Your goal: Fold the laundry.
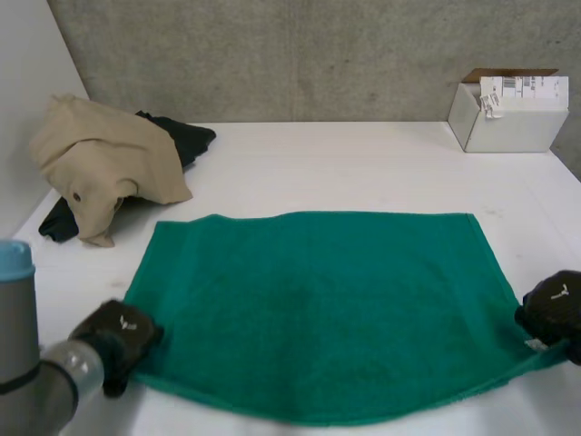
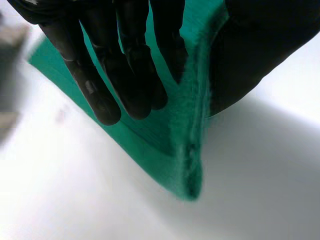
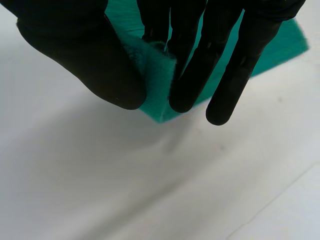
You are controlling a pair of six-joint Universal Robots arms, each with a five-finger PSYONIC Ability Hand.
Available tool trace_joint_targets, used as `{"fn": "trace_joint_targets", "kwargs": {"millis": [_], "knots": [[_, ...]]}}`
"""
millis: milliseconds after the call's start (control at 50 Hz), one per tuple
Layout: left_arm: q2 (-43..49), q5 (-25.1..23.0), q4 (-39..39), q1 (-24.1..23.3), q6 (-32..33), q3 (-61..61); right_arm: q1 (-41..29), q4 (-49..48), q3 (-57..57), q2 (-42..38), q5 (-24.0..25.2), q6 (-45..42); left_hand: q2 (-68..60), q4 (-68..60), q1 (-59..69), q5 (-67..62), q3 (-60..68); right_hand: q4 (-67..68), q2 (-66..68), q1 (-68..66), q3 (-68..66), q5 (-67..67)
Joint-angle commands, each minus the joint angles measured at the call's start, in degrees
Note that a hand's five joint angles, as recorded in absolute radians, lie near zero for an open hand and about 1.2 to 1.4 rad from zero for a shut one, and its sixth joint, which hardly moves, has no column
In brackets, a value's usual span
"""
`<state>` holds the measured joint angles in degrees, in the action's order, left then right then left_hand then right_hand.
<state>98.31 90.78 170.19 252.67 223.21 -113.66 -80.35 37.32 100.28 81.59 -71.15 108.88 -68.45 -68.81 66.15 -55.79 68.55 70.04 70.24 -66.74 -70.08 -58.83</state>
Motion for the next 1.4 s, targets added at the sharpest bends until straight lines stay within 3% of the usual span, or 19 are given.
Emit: {"fn": "trace_joint_targets", "kwargs": {"millis": [20,180,260,400,560,580,600,620,640,760,840,920,1020,1140,1260,1400], "knots": [[8.38,-0.07,9.19,-1.74,-0.32,13.27,-1.92,-12.60,-8.95,-9.43,-1.00,12.30,-11.55,-11.19,13.85,-14.21,11.45,9.96,9.76,-13.26,-9.92,-11.17],[23.85,1.42,18.68,-2.88,-0.32,27.69,-6.48,-26.04,-18.61,-18.99,-3.99,18.03,-11.55,-11.19,13.85,-14.21,11.45,9.96,9.76,-13.26,-9.92,-11.17],[31.66,6.33,22.37,-3.67,0.38,35.50,-9.03,-32.81,-23.18,-24.27,-6.71,19.34,-11.55,-11.19,13.85,-14.21,11.45,9.96,9.76,-13.26,-9.92,-11.17],[38.71,7.75,29.49,-4.20,0.91,43.95,-11.67,-42.58,-30.66,-31.75,-10.50,19.88,-11.55,-11.19,13.85,-14.21,11.45,9.96,9.76,-13.26,-9.92,-11.17],[46.70,8.28,31.78,-5.51,7.75,52.74,-14.66,-48.74,-40.58,-42.11,-11.99,19.79,-11.55,-11.19,13.85,-14.21,11.45,9.96,9.76,-13.26,-9.92,-11.17],[47.06,8.19,32.13,-5.78,8.11,52.84,-15.01,-48.74,-41.38,-43.18,-12.34,19.88,-5.91,-5.55,8.21,-8.57,5.81,3.03,2.82,-6.32,-2.98,-4.24],[47.33,8.10,32.22,-6.04,8.64,52.75,-15.36,-48.74,-42.08,-43.97,-12.87,19.79,22.45,22.82,-20.16,19.80,-22.56,-25.68,-25.89,22.39,25.73,24.48],[47.50,8.19,32.31,-6.39,8.90,52.75,-15.72,-48.74,-42.53,-44.50,-13.65,19.70,41.55,41.92,-39.26,38.90,-41.66,-54.78,-54.99,51.49,54.83,53.57],[47.85,8.10,32.84,-7.18,9.43,52.75,-16.41,-48.83,-43.14,-45.29,-15.31,19.44,58.23,58.60,-55.93,55.58,-58.34,-60.04,-60.24,56.74,60.08,58.83],[45.84,9.42,34.25,-8.77,9.61,51.26,-16.95,-48.92,-42.27,-41.35,-16.65,22.68,58.45,58.81,-56.15,55.79,-58.55,-60.04,-60.24,56.74,60.08,58.83],[39.78,11.70,34.60,-8.59,8.65,46.96,-16.25,-48.65,-37.44,-34.06,-15.34,28.13,58.45,58.81,-56.15,55.79,-58.55,-60.04,-60.24,56.74,60.08,58.83],[34.60,11.97,34.69,-8.59,7.06,40.72,-13.97,-46.55,-31.03,-25.28,-9.46,32.44,58.45,58.81,-56.15,55.79,-58.55,-60.04,-60.24,56.74,60.08,58.83],[26.52,11.62,34.34,-8.68,3.29,31.59,-9.22,-35.86,-24.00,-18.24,-1.73,33.67,58.45,58.81,-56.15,55.79,-58.55,-60.04,-60.24,56.74,60.08,58.83],[21.76,10.83,34.34,-8.77,-1.99,24.63,-7.11,-26.69,-19.51,-17.70,1.80,34.47,58.45,58.81,-56.15,55.79,-58.55,-57.27,-57.48,53.98,57.32,56.06],[20.79,8.89,34.34,-8.86,-4.89,21.02,-5.44,-28.26,-16.60,-21.90,5.23,34.38,58.45,58.81,-56.15,55.79,-58.55,-46.68,-46.88,43.39,46.72,45.47],[21.23,8.80,34.34,-8.86,-4.89,20.58,-5.35,-28.79,-17.22,-25.69,5.76,33.94,58.45,58.81,-56.15,55.79,-58.55,-43.81,-44.02,40.52,43.86,42.60]]}}
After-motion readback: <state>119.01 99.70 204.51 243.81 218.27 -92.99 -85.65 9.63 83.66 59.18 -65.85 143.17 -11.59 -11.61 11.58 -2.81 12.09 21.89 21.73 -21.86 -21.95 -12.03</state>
